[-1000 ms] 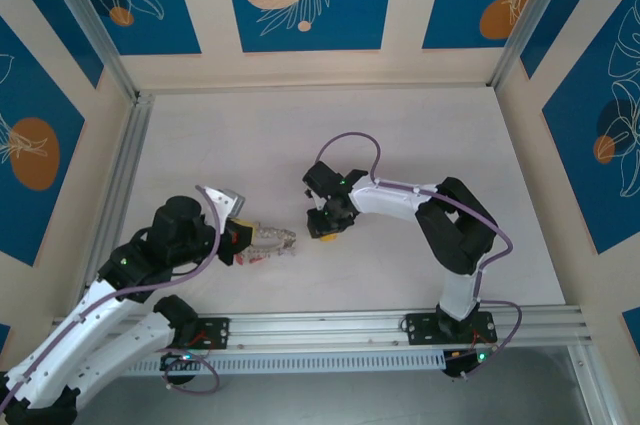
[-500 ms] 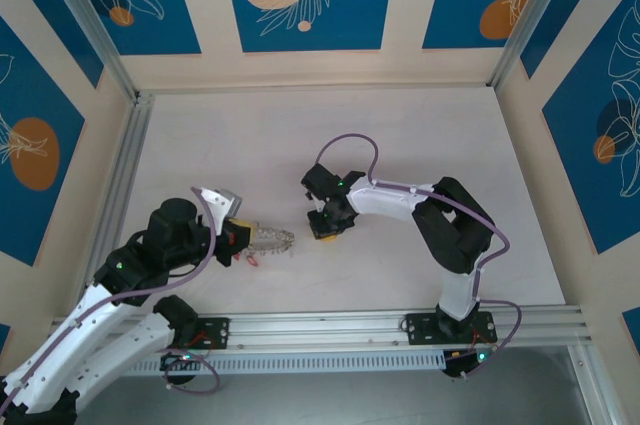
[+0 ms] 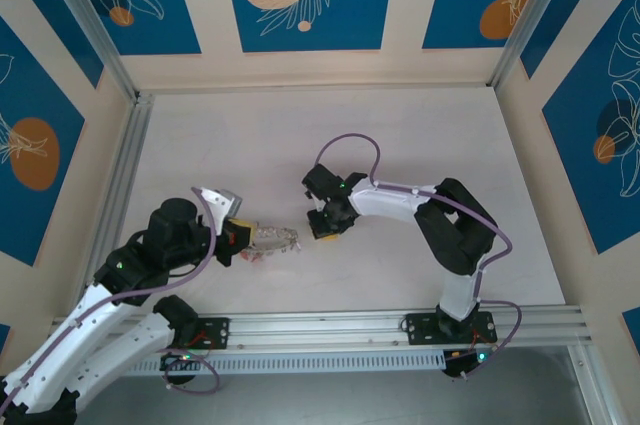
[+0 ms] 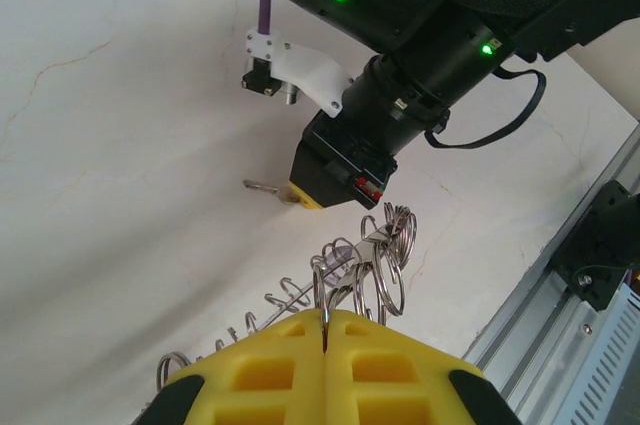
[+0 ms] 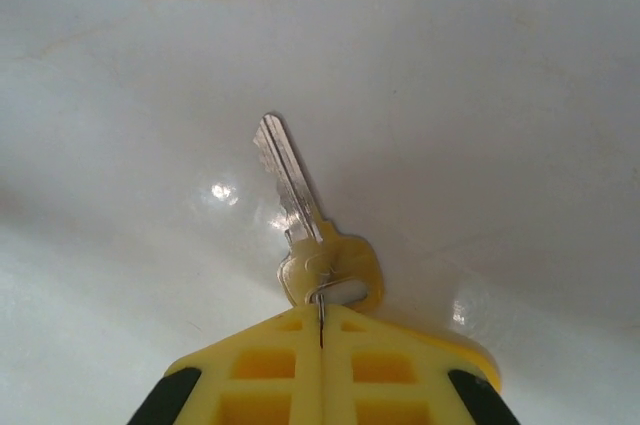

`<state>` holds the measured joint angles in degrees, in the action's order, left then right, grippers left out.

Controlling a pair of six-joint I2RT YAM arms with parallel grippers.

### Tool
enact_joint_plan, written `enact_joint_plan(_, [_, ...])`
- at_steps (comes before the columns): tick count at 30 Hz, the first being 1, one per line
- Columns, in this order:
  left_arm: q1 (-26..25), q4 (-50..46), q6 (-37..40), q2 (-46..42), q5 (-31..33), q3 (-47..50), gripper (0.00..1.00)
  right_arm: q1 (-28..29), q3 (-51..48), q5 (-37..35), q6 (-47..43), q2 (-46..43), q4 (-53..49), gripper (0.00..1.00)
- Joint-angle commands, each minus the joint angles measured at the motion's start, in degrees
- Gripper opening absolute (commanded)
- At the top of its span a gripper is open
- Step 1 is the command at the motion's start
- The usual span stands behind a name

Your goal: Put the keys on the keyring

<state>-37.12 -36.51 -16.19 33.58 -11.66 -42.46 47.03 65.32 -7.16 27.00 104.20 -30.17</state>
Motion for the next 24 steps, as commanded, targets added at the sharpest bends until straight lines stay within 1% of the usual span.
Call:
enact_joint_plan(1, [0.7, 0.8, 0.5, 0.4, 0.1, -0.6, 0.0, 0.0, -4.5, 1.0, -3.2, -7.4, 4.8, 0.0])
enact_joint_plan(7, [0.7, 1.7, 3.8, 2.8, -3.7, -2.5, 0.0, -0.4, -11.8, 5.7, -13.5, -25.2, 12.3, 0.0])
enact_joint_plan(9, [0.7, 3.2, 6.5, 3.2, -7.2, -3.1, 0.0, -0.5, -12.8, 9.2, -17.5, -31.9, 13.9, 0.0])
enact_joint_plan(12, [0.7, 6.5, 10.0, 2.9, -12.1, -3.7, 0.0, -1.2, -12.6, 13.7, -21.1, -38.7, 14.2, 0.0])
enact_joint_plan(15, [0.7, 8.9, 13.1, 4.1, -17.2, -5.5, 0.0, -3.0, -10.7, 19.7, -22.4, -42.1, 12.6, 0.0])
enact_joint_plan(19, [0.7, 9.9, 14.7, 9.2, -23.3, -9.5, 0.0, -5.0, -8.4, 29.2, -21.8, -44.3, 12.1, 0.0])
enact_joint_plan(21, [0.7, 10.4, 14.8, 11.6, -25.7, -11.2, 0.0, -5.5, -7.3, 33.1, -21.5, -44.9, 12.6, 0.0])
enact_joint_plan(24, [0.6, 13.7, 12.9, 13.4, -27.7, -12.6, 0.0, -5.5, -6.3, 36.7, -21.5, -45.8, 13.6, 0.0])
